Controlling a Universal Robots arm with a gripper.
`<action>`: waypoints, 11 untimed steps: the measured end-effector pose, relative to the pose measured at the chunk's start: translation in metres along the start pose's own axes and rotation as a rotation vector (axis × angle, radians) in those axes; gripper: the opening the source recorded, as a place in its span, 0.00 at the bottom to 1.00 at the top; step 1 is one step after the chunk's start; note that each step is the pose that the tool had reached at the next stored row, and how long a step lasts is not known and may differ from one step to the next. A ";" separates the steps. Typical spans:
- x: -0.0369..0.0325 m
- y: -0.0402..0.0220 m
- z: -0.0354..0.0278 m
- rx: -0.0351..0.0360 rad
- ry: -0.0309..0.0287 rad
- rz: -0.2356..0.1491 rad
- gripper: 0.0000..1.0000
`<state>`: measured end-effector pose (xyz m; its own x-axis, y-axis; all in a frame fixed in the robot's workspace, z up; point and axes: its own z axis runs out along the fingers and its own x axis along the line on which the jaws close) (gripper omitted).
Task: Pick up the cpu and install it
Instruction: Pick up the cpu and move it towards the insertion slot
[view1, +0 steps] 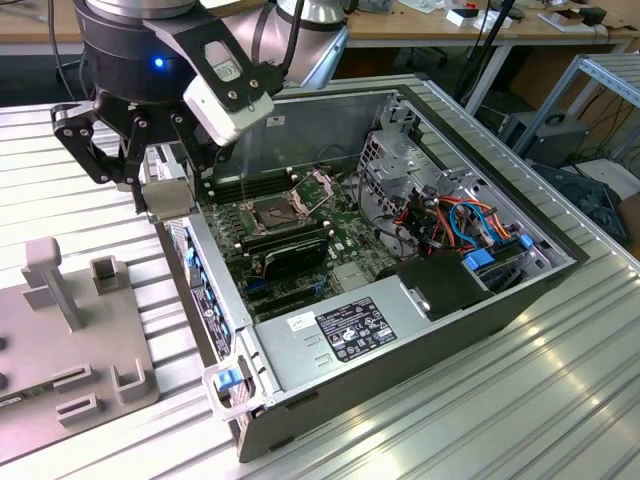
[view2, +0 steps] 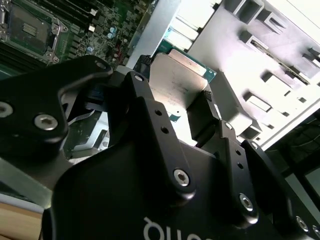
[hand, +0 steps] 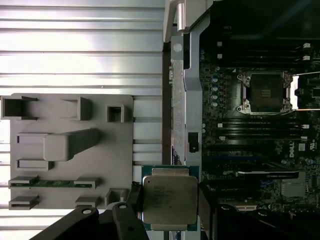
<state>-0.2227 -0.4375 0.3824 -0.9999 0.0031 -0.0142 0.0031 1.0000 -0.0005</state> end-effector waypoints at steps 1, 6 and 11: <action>-0.0015 0.0000 0.0000 0.0000 0.0000 0.000 0.55; -0.0130 0.0001 0.0002 0.0000 -0.0001 0.000 0.55; -0.0203 0.0001 0.0003 -0.0001 -0.0001 0.000 0.55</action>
<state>-0.2024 -0.4375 0.3824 -0.9999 0.0031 -0.0143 0.0031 1.0000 -0.0005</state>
